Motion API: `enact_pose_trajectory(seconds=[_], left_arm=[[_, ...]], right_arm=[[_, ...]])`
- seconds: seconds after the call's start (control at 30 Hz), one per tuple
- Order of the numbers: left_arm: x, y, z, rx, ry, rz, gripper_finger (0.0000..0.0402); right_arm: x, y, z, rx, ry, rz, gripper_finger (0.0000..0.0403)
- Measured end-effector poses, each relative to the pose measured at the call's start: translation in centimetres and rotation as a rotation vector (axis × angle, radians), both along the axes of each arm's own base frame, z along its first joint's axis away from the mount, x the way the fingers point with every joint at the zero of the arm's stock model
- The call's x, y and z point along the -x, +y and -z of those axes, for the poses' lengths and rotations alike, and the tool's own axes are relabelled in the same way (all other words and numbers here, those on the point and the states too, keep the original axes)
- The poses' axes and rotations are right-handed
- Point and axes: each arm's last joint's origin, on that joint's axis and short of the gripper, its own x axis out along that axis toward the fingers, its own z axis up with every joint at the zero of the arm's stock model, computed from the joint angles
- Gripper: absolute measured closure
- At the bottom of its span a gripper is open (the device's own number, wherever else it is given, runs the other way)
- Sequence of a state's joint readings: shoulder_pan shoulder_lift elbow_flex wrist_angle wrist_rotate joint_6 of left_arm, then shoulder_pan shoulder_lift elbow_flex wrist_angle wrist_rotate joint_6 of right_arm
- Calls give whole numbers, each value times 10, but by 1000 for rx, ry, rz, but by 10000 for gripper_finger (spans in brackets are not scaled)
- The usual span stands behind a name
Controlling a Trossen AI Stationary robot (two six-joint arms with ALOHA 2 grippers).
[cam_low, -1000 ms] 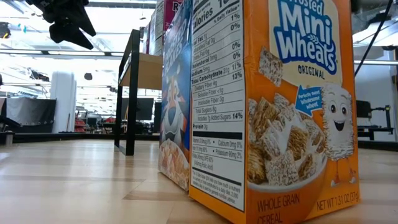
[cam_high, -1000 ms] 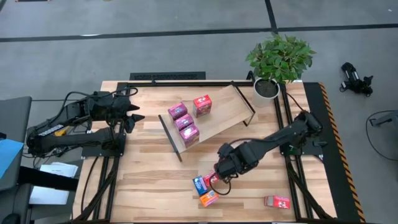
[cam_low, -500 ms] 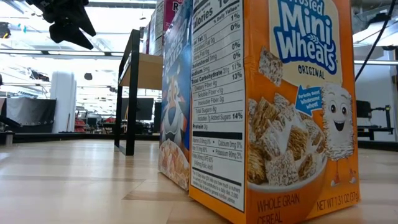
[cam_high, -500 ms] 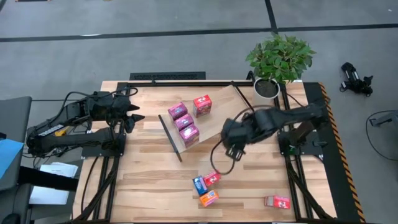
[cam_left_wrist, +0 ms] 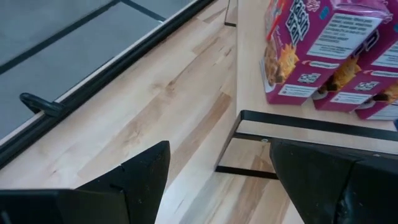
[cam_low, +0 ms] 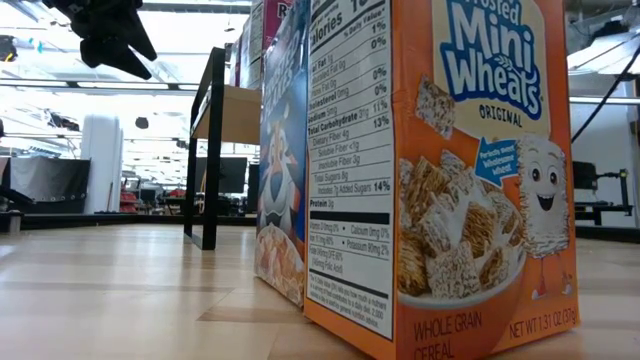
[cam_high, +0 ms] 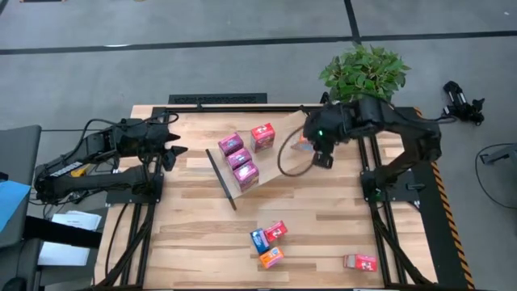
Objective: Stack cereal on shelf
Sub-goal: Put the top orange cereal box on the shelf
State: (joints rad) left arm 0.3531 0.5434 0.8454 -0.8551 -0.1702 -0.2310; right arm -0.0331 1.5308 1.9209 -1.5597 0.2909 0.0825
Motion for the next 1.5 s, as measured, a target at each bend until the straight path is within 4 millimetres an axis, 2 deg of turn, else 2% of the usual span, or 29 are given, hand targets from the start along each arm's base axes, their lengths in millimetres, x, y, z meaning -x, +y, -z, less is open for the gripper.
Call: enact_pose_trajectory(seconds=[0.2, 0.37, 0.6, 0.87, 1.27, 1.5], left_arm=[[0, 0, 0, -1, 0, -2, 133], [0, 0, 0, 3, 1, 4, 133], [0, 0, 0, 16, -6, -4, 133], [0, 0, 0, 15, -6, -4, 133], [0, 0, 0, 15, -5, -6, 133], [0, 0, 0, 15, -6, -9, 133]], right_arm=[[-14, -33, 11, 73, 117, -177, 266], [-32, -48, 28, 107, 224, -300, 257], [-51, -51, 42, 127, 277, -411, 257], [-53, -50, 43, 138, 275, -431, 259], [-54, -52, 43, 218, 317, -454, 168], [-55, -54, 41, 292, 333, -445, 158]])
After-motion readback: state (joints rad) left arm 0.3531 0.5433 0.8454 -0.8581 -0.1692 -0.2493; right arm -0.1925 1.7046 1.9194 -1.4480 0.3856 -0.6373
